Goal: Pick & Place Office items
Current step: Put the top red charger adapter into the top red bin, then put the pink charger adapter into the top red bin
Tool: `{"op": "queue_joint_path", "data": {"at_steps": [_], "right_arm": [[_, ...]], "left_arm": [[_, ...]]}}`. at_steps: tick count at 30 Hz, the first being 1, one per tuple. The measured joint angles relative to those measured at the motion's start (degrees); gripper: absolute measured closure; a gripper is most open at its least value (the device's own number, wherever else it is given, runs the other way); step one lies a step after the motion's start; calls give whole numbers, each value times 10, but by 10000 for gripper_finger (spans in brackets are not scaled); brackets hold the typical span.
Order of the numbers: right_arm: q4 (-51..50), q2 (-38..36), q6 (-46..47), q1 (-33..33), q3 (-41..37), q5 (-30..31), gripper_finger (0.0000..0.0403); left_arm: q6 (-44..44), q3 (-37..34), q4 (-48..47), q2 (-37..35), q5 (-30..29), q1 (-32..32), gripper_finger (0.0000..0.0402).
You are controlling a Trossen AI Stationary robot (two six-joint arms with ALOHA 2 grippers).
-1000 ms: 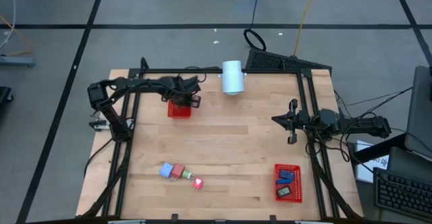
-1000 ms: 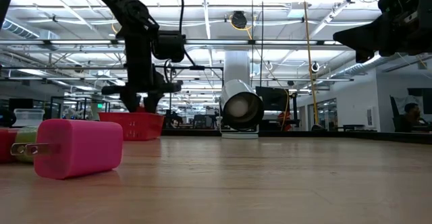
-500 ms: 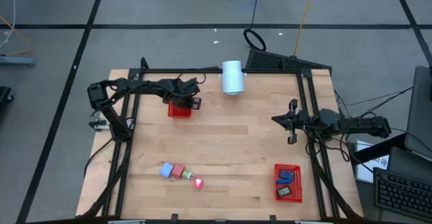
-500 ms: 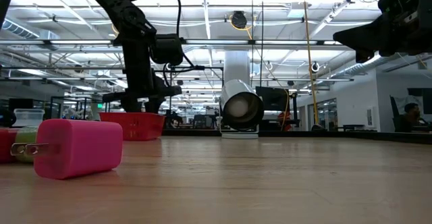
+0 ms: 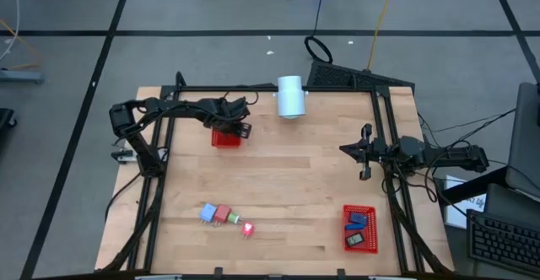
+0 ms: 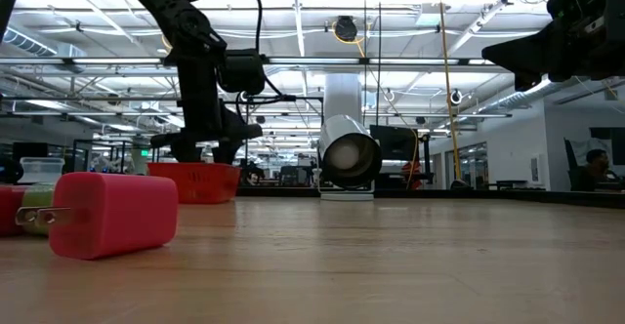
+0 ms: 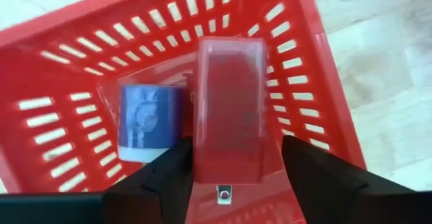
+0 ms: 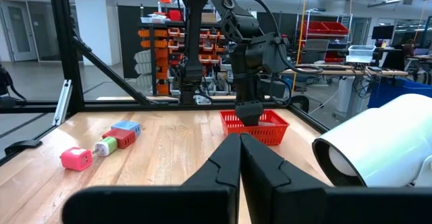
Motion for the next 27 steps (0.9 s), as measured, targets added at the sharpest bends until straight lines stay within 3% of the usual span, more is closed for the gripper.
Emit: {"op": "queue_joint_path", "data": {"at_steps": [22,27], "right_arm": [[0,0,0,0,0,0,403],[0,0,0,0,0,0,403]], "left_arm": [[90,79,-76,0,1,-4,167],[102,84,-70,0,26,-10,167]]}}
